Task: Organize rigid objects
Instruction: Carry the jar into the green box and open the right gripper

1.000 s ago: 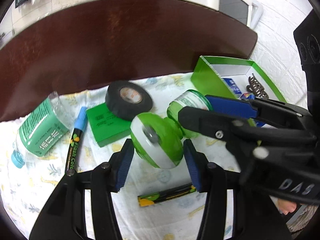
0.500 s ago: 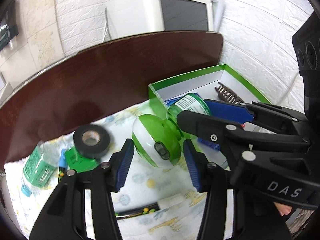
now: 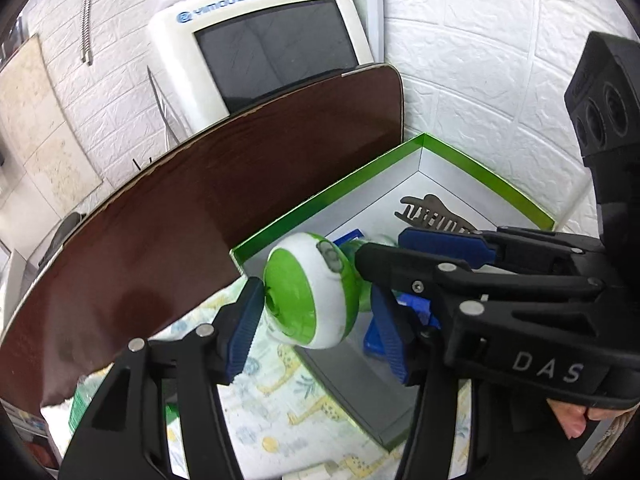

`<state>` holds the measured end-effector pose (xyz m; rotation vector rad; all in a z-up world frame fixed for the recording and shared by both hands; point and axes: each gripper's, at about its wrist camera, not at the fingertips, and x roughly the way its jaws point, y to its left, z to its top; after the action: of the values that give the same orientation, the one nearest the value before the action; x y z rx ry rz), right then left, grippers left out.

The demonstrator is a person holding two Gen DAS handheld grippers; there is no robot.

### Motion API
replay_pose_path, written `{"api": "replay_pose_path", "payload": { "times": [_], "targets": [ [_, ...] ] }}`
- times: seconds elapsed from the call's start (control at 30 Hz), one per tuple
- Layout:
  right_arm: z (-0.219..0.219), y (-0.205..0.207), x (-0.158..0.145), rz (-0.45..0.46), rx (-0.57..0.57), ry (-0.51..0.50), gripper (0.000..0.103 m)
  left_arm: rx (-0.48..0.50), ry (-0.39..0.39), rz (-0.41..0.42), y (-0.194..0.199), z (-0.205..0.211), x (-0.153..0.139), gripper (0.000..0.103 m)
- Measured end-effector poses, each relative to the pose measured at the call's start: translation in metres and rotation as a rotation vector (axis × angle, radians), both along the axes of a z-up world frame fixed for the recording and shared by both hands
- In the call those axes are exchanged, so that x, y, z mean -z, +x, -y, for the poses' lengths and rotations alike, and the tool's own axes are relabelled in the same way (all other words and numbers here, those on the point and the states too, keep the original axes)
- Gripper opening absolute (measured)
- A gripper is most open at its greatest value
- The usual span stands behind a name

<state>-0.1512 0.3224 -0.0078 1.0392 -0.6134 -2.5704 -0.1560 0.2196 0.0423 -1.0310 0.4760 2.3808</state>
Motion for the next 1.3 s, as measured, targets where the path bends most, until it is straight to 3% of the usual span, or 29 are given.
{"api": "replay_pose_path", "payload": {
  "times": [0.03,0.1,0.13,0.2,0.3,0.47,0.73,1.13,1.3],
  "targets": [
    [-0.002,-0.001,-0.001,-0.015,-0.016,-0.019,0.024,0.012,0.016,0.018,-0.003,-0.004,0.0,0.054],
    [-0.004,-0.001,-0.007,-0.032,-0.035,-0.031,0.023,0.028,0.007,0.001,-0.004,-0.014,-0.003,0.052],
    [-0.003,-0.001,-0.01,-0.046,-0.043,-0.019,0.025,0.059,0.016,0.012,-0.005,-0.019,-0.005,0.045],
    [0.0,-0.001,-0.015,-0.066,-0.05,0.014,0.026,0.123,0.037,0.042,-0.004,-0.032,-0.005,0.045],
    [-0.011,-0.002,-0.011,-0.055,-0.011,0.013,0.025,0.122,-0.001,0.008,-0.004,-0.043,-0.002,0.046],
    [-0.039,0.003,0.004,-0.006,0.038,-0.03,0.025,0.074,0.002,0.044,-0.014,-0.035,0.008,0.046],
    [-0.038,0.007,0.011,0.014,0.038,-0.005,0.025,0.015,0.015,0.057,-0.024,-0.022,0.016,0.046],
    [-0.028,0.021,0.002,0.006,0.031,0.008,0.025,0.003,0.031,0.02,-0.003,0.011,0.001,0.046],
    [-0.016,0.03,-0.005,-0.006,0.019,0.018,0.025,-0.011,0.062,-0.007,0.012,0.029,-0.012,0.052]
  ]
}}
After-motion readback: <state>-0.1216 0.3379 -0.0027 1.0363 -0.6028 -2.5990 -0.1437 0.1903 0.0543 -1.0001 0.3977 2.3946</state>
